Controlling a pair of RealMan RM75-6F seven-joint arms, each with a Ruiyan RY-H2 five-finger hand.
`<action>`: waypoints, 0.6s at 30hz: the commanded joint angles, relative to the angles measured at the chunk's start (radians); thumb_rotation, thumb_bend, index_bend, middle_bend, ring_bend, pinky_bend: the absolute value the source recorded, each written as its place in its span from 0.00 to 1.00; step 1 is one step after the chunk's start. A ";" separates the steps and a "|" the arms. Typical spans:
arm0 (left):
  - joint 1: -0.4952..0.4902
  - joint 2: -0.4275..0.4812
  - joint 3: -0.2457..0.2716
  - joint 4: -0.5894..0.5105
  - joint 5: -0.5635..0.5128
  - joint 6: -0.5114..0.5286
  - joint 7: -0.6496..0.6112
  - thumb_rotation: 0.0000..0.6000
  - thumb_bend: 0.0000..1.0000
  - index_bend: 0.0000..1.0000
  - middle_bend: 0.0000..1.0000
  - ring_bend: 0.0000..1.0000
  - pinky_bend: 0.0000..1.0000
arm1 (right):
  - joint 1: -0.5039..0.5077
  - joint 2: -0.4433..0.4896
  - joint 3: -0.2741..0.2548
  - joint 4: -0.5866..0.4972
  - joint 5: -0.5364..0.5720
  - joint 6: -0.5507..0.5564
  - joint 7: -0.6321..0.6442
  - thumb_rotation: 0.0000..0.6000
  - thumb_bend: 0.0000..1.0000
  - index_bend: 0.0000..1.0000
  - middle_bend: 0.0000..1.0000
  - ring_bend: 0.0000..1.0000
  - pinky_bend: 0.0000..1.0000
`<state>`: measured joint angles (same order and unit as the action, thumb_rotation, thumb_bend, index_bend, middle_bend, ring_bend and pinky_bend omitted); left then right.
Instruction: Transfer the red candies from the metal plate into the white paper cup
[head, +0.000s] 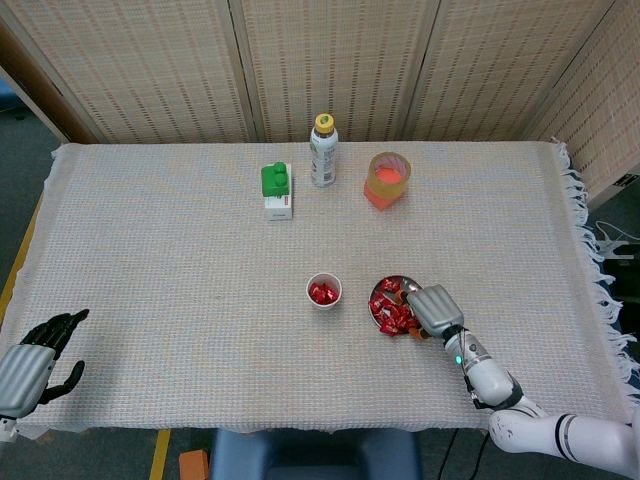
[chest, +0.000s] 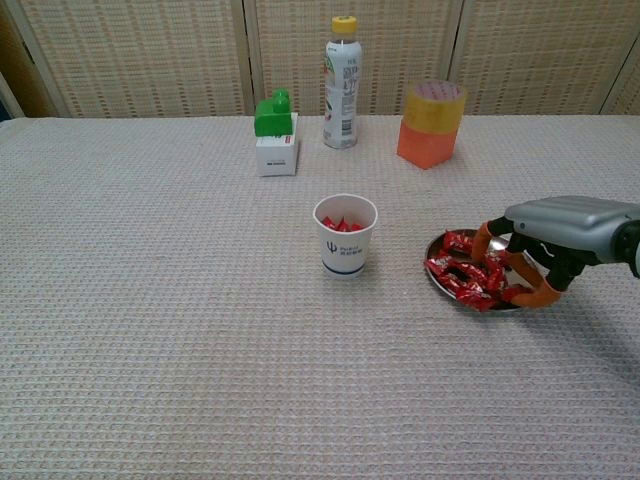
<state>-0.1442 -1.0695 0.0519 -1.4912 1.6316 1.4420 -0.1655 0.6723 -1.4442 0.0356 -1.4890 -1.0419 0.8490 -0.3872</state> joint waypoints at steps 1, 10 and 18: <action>0.000 0.001 0.000 0.000 0.001 0.000 -0.002 1.00 0.47 0.00 0.13 0.10 0.21 | 0.008 -0.008 0.002 0.007 0.015 -0.011 -0.013 1.00 0.19 0.33 0.72 0.74 0.96; 0.000 0.001 0.000 0.002 0.000 0.001 -0.005 1.00 0.47 0.00 0.13 0.10 0.21 | 0.015 -0.027 -0.004 0.025 0.042 0.012 -0.079 1.00 0.19 0.37 0.72 0.75 0.96; -0.001 0.000 -0.001 0.001 -0.003 -0.003 -0.002 1.00 0.47 0.00 0.13 0.10 0.21 | 0.019 -0.042 -0.011 0.046 0.069 0.026 -0.137 1.00 0.19 0.43 0.72 0.75 0.96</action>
<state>-0.1454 -1.0695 0.0513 -1.4902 1.6291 1.4386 -0.1672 0.6898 -1.4843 0.0252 -1.4454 -0.9750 0.8751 -0.5215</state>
